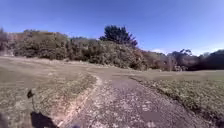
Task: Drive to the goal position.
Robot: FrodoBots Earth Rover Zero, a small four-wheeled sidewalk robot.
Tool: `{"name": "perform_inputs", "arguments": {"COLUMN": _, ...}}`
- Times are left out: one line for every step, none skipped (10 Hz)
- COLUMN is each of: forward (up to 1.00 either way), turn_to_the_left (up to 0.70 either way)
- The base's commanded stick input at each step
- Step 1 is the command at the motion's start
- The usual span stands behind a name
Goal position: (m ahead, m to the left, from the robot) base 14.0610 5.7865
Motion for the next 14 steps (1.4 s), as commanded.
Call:
{"name": "perform_inputs", "arguments": {"forward": 0.7, "turn_to_the_left": 0.0}}
{"name": "perform_inputs", "arguments": {"forward": 0.7, "turn_to_the_left": 0.01}}
{"name": "perform_inputs", "arguments": {"forward": 0.7, "turn_to_the_left": 0.02}}
{"name": "perform_inputs", "arguments": {"forward": 0.7, "turn_to_the_left": 0.08}}
{"name": "perform_inputs", "arguments": {"forward": 0.7, "turn_to_the_left": 0.03}}
{"name": "perform_inputs", "arguments": {"forward": 0.7, "turn_to_the_left": 0.0}}
{"name": "perform_inputs", "arguments": {"forward": 0.7, "turn_to_the_left": 0.0}}
{"name": "perform_inputs", "arguments": {"forward": 0.7, "turn_to_the_left": 0.0}}
{"name": "perform_inputs", "arguments": {"forward": 0.7, "turn_to_the_left": 0.0}}
{"name": "perform_inputs", "arguments": {"forward": 0.7, "turn_to_the_left": 0.0}}
{"name": "perform_inputs", "arguments": {"forward": 0.7, "turn_to_the_left": -0.14}}
{"name": "perform_inputs", "arguments": {"forward": 0.7, "turn_to_the_left": -0.14}}
{"name": "perform_inputs", "arguments": {"forward": 0.7, "turn_to_the_left": -0.05}}
{"name": "perform_inputs", "arguments": {"forward": 0.7, "turn_to_the_left": -0.03}}
